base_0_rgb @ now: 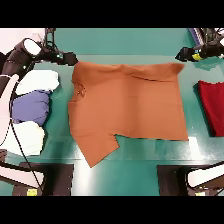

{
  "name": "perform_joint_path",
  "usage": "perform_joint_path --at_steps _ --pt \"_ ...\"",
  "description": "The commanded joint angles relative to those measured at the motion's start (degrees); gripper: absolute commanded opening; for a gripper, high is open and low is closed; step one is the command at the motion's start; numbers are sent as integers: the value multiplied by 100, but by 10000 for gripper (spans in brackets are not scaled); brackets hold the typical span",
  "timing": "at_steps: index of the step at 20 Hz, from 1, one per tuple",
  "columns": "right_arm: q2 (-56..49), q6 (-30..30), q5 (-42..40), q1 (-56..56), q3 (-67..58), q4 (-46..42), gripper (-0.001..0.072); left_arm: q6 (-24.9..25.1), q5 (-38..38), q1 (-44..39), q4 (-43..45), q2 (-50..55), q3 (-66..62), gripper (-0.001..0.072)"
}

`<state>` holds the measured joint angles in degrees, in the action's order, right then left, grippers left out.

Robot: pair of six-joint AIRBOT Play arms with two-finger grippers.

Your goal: Fold the shirts.

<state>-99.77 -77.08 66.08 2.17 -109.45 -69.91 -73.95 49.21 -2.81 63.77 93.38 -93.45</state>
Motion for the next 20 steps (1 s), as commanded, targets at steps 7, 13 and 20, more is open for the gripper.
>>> perform_joint_path --at_steps 7,13,20 --pt "1534 -87 1305 -407 1622 -7 361 -212 2717 1493 20 -1141 664 419" --pt "3274 -92 892 -407 3936 284 362 -238 2415 1606 -251 -3003 4312 419" --pt "4258 -114 636 -407 4725 295 366 407 1814 1606 -1403 -3637 6642 419"
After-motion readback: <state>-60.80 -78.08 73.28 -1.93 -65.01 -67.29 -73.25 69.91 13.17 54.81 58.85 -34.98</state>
